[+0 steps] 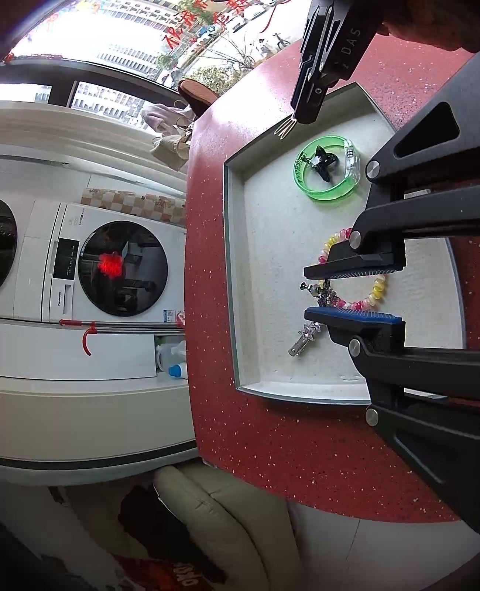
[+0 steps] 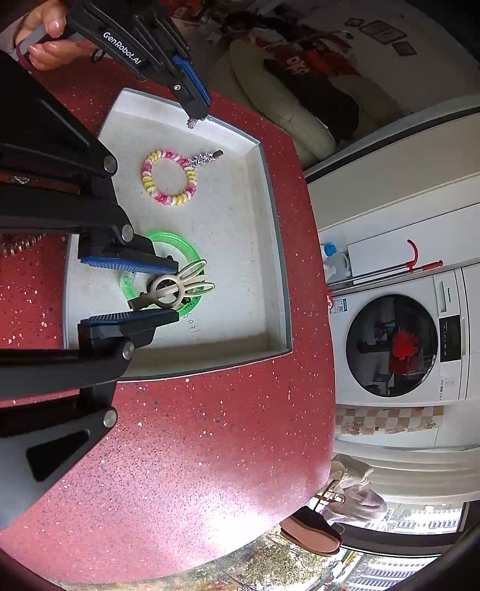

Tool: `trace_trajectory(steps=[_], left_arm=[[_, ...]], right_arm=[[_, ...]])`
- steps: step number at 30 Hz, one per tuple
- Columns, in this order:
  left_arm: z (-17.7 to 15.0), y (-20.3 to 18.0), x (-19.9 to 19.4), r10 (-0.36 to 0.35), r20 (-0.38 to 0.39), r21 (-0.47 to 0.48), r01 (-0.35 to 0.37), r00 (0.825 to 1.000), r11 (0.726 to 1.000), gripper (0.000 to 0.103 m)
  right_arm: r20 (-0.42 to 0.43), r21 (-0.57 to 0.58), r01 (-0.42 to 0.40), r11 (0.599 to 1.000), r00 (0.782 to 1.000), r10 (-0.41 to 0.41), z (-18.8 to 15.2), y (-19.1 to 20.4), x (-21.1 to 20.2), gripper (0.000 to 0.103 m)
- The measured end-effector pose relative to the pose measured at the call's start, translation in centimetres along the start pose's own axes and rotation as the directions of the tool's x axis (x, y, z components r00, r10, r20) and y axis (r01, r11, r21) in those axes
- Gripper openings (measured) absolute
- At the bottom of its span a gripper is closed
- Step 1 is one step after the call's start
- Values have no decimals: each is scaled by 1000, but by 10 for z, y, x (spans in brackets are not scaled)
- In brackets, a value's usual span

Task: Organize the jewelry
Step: 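Carry the heart pendant and bunny-ear clip over the gray tray with both tools, then lower the heart pendant and bunny-ear clip into the tray and open both tools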

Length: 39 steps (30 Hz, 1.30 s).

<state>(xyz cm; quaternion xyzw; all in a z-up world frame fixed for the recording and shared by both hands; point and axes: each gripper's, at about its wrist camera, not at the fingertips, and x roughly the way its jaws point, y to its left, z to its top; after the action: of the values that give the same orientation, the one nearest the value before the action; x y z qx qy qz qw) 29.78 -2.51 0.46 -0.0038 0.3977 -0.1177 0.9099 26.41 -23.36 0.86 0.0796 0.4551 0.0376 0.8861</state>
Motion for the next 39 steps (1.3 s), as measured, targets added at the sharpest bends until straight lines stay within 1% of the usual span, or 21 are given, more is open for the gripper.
trace_trajectory(steps=[5, 11, 15, 22, 23, 24, 25, 26, 27, 33, 36, 39], left_arm=[[1, 2, 23, 18, -32, -13, -18, 999, 1000, 34], [-8, 4, 42, 39, -70, -19, -41, 997, 999, 34], [-11, 1, 42, 71, -57, 12, -71, 996, 997, 34], [-12, -4, 45, 95, -62, 27, -93, 994, 995, 34], [-13, -4, 45, 92, -66, 28, -91, 994, 995, 34], [-13, -5, 45, 90, -68, 28, -89, 994, 996, 34], [-14, -5, 44, 91, -67, 27, -89, 994, 996, 34], [-13, -5, 43, 94, -64, 27, -92, 994, 995, 34], [-14, -5, 42, 96, -60, 28, -95, 994, 995, 34], [-15, -6, 30, 112, -34, 28, -111, 993, 993, 34], [-14, -5, 24, 119, -18, 21, -119, 993, 993, 34], [-14, -6, 21, 118, -17, 25, -117, 993, 993, 34]], right_arm=[[-2, 31, 36, 999, 999, -36, 14, -9, 24, 21], [-17, 80, 67, 995, 998, -66, 20, -21, 49, 21], [-37, 111, 61, 992, 998, -57, 19, -29, 59, 21], [-54, 126, 33, 991, 998, -26, 18, -32, 61, 23], [-55, 128, 26, 991, 998, -19, 18, -33, 61, 24], [-53, 130, 14, 991, 999, -7, 19, -34, 61, 29], [-51, 134, 0, 991, 999, 7, 19, -35, 61, 35], [-48, 137, -12, 991, 999, 19, 18, -34, 59, 40], [-43, 138, -17, 990, 999, 23, 18, -33, 57, 48], [-11, 134, -47, 990, 999, 49, 13, -28, 39, 59], [4, 136, -51, 989, 999, 50, 7, -26, 27, 60], [19, 131, -57, 990, 998, 55, 1, -23, 16, 65]])
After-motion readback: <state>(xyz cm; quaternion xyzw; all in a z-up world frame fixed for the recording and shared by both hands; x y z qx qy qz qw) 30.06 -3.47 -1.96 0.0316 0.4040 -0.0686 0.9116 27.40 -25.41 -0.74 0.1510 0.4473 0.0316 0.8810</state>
